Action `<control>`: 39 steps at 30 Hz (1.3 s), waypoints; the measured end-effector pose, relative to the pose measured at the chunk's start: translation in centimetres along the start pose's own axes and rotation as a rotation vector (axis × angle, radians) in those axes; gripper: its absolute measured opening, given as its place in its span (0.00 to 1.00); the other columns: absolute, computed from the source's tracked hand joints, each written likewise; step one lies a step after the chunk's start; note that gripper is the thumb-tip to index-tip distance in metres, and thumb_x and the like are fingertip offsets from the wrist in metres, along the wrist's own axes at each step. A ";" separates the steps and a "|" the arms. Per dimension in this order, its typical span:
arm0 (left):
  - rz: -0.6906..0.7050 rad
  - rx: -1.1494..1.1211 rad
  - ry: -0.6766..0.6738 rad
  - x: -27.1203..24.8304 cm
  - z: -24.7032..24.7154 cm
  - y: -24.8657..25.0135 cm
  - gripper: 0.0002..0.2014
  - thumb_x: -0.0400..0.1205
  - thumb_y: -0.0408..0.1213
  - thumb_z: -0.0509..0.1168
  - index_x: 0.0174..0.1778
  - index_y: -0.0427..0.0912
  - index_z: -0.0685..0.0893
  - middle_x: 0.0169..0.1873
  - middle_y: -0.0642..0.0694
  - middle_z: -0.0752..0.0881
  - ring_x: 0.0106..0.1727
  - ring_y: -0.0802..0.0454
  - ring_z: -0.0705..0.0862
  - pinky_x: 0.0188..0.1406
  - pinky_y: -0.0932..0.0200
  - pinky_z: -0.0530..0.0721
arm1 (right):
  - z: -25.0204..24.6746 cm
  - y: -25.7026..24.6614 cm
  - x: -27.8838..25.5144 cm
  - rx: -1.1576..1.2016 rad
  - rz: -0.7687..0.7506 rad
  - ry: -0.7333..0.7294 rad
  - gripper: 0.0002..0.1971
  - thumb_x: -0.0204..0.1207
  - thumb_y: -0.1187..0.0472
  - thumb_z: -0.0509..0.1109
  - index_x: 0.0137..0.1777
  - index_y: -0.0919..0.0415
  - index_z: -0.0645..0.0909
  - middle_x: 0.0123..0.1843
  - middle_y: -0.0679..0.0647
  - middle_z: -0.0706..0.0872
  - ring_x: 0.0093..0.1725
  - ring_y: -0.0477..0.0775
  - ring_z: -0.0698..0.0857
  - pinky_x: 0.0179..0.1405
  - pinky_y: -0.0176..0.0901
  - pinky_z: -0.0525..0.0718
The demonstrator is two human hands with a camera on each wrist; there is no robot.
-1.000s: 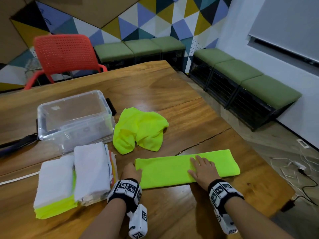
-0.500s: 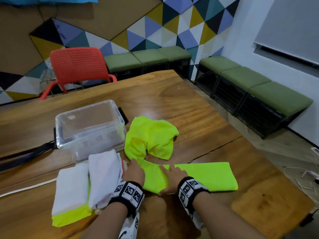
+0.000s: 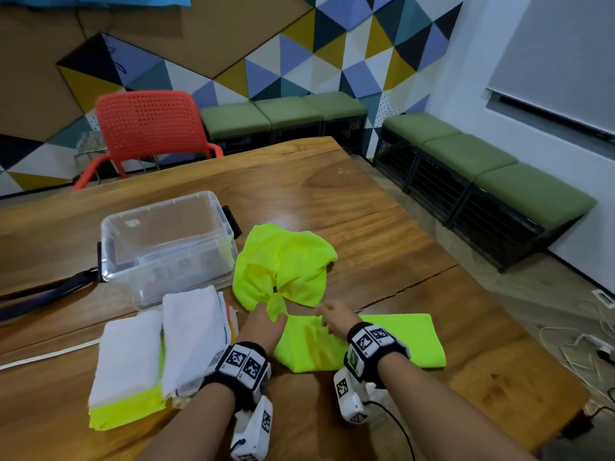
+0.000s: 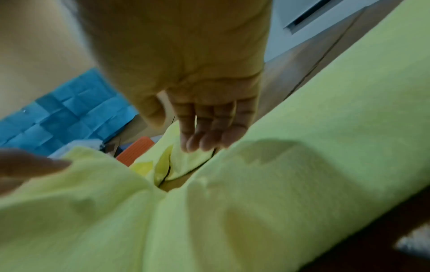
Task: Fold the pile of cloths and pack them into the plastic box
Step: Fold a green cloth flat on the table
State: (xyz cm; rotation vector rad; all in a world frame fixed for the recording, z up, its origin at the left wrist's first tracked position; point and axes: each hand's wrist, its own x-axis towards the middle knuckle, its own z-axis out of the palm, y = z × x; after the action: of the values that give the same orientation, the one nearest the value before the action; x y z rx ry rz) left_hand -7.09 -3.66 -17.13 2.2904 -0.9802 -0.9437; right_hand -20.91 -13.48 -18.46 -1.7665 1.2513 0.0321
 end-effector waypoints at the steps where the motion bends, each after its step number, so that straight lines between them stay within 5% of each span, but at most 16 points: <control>1: -0.005 -0.146 -0.057 -0.2 0.4 0.5 0.21 0.85 0.46 0.57 0.69 0.35 0.71 0.65 0.36 0.78 0.63 0.38 0.78 0.53 0.54 0.74 | -0.4 0.2 -0.2 0.098 0.028 0.053 0.23 0.85 0.47 0.51 0.48 0.65 0.80 0.33 0.51 0.77 0.28 0.48 0.74 0.40 0.47 0.81; 2: -0.040 -0.318 -0.113 -0.4 0.9 1.2 0.22 0.85 0.48 0.56 0.68 0.36 0.72 0.63 0.37 0.79 0.58 0.38 0.80 0.49 0.54 0.76 | -0.7 0.1 -0.6 0.196 0.052 0.060 0.26 0.85 0.44 0.49 0.43 0.63 0.79 0.33 0.53 0.80 0.28 0.50 0.76 0.42 0.49 0.82; 4: -0.156 -0.598 -0.222 -1.0 1.9 2.6 0.18 0.87 0.46 0.53 0.67 0.37 0.73 0.55 0.39 0.80 0.40 0.45 0.80 0.33 0.57 0.77 | -0.7 0.3 -1.2 0.405 0.105 -0.016 0.27 0.82 0.37 0.48 0.52 0.59 0.77 0.42 0.55 0.82 0.31 0.54 0.81 0.35 0.43 0.82; 7: -0.064 -0.461 -0.254 -1.0 3.5 3.1 0.16 0.85 0.32 0.53 0.66 0.31 0.77 0.52 0.39 0.81 0.33 0.51 0.78 0.25 0.63 0.72 | -0.4 1.3 -2.0 0.536 0.163 -0.069 0.19 0.79 0.41 0.61 0.62 0.53 0.73 0.46 0.53 0.78 0.35 0.54 0.82 0.28 0.39 0.83; 9: 0.093 -0.208 -0.195 -0.6 4.2 2.4 0.16 0.83 0.27 0.57 0.65 0.33 0.81 0.57 0.38 0.83 0.47 0.49 0.83 0.39 0.63 0.76 | -0.2 2.4 -2.0 0.473 0.140 -0.050 0.12 0.79 0.54 0.67 0.57 0.60 0.78 0.38 0.53 0.79 0.33 0.51 0.81 0.24 0.37 0.82; 12: 0.262 0.222 -0.037 -0.6 5.0 1.2 0.16 0.82 0.34 0.58 0.65 0.47 0.81 0.65 0.42 0.78 0.68 0.44 0.75 0.65 0.57 0.73 | -0.1 3.8 -2.0 0.375 0.175 -0.010 0.03 0.79 0.64 0.64 0.44 0.63 0.75 0.32 0.54 0.72 0.30 0.50 0.76 0.23 0.40 0.81; 18: 0.384 0.661 -0.073 -1.4 7.6 0.7 0.29 0.86 0.44 0.53 0.83 0.50 0.50 0.83 0.47 0.47 0.84 0.45 0.49 0.78 0.49 0.61 | -0.3 4.7 -2.5 0.064 0.178 0.049 0.14 0.78 0.63 0.62 0.31 0.59 0.65 0.31 0.54 0.68 0.31 0.54 0.73 0.29 0.48 0.74; 21: 0.374 0.803 -0.142 -0.9 8.6 0.2 0.29 0.87 0.45 0.47 0.83 0.48 0.42 0.83 0.45 0.38 0.84 0.43 0.40 0.81 0.45 0.49 | -0.1 4.9 -2.8 0.003 0.198 0.073 0.09 0.78 0.61 0.64 0.56 0.62 0.73 0.50 0.61 0.81 0.48 0.60 0.82 0.47 0.51 0.80; 23: 0.411 0.832 -0.123 -0.8 8.7 -0.1 0.28 0.87 0.46 0.46 0.83 0.45 0.50 0.83 0.42 0.44 0.84 0.39 0.47 0.80 0.40 0.54 | 0.2 5.5 -3.0 -0.083 0.227 0.139 0.28 0.78 0.58 0.66 0.75 0.59 0.61 0.67 0.61 0.76 0.62 0.63 0.81 0.53 0.50 0.80; 24: 0.469 0.842 -0.063 -0.5 8.9 -0.3 0.27 0.84 0.46 0.48 0.80 0.42 0.63 0.81 0.40 0.56 0.81 0.36 0.60 0.75 0.37 0.66 | 0.3 5.6 -3.3 -0.146 0.217 0.200 0.32 0.78 0.57 0.67 0.78 0.56 0.57 0.71 0.60 0.72 0.66 0.62 0.79 0.54 0.50 0.80; 25: 0.472 0.865 -0.090 -0.2 9.0 -0.6 0.28 0.78 0.48 0.50 0.72 0.42 0.77 0.75 0.39 0.71 0.73 0.36 0.75 0.63 0.38 0.79 | 0.3 5.5 -3.6 -0.239 0.182 0.248 0.34 0.78 0.56 0.68 0.79 0.54 0.55 0.73 0.59 0.69 0.67 0.62 0.77 0.55 0.51 0.80; 27: 0.492 0.847 -0.079 0.6 9.8 -1.7 0.29 0.70 0.51 0.50 0.57 0.44 0.89 0.60 0.40 0.86 0.57 0.39 0.88 0.45 0.44 0.87 | 0.5 5.5 -3.8 -0.469 0.047 0.280 0.32 0.79 0.59 0.65 0.80 0.53 0.55 0.71 0.60 0.68 0.67 0.61 0.75 0.56 0.52 0.79; 30: 0.527 0.782 -0.135 0.0 9.4 -1.1 0.34 0.71 0.52 0.46 0.70 0.42 0.76 0.70 0.38 0.77 0.65 0.38 0.82 0.53 0.40 0.84 | 1.0 5.9 -3.9 -0.699 -0.075 0.134 0.30 0.83 0.67 0.55 0.82 0.50 0.52 0.69 0.61 0.70 0.64 0.64 0.76 0.55 0.55 0.79; 33: 0.467 0.719 -0.172 -0.2 8.7 -0.9 0.38 0.76 0.59 0.33 0.83 0.49 0.44 0.81 0.44 0.38 0.84 0.43 0.45 0.80 0.44 0.57 | 0.8 6.0 -3.9 -0.752 -0.016 0.026 0.31 0.83 0.68 0.51 0.83 0.48 0.47 0.70 0.63 0.69 0.66 0.65 0.75 0.56 0.57 0.78; 36: 0.270 0.623 -0.002 -0.4 7.9 -0.6 0.35 0.83 0.58 0.50 0.83 0.48 0.49 0.82 0.43 0.51 0.80 0.42 0.59 0.73 0.50 0.66 | 0.6 5.7 -3.5 -0.740 0.004 0.027 0.31 0.83 0.68 0.52 0.83 0.49 0.49 0.70 0.62 0.71 0.67 0.64 0.75 0.56 0.57 0.78; 39: 0.135 0.576 0.061 0.0 7.1 -0.2 0.30 0.83 0.59 0.52 0.77 0.43 0.63 0.71 0.42 0.71 0.71 0.44 0.71 0.65 0.51 0.73 | 0.4 5.3 -3.4 -0.673 0.023 0.162 0.23 0.83 0.66 0.54 0.77 0.57 0.59 0.69 0.59 0.73 0.66 0.62 0.75 0.55 0.55 0.78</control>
State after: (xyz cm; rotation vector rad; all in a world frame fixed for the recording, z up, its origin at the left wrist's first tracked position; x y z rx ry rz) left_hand -12.32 -4.58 -21.85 2.6402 -1.5108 -0.5781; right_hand -26.28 -10.95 -20.51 -2.3611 1.4869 0.3677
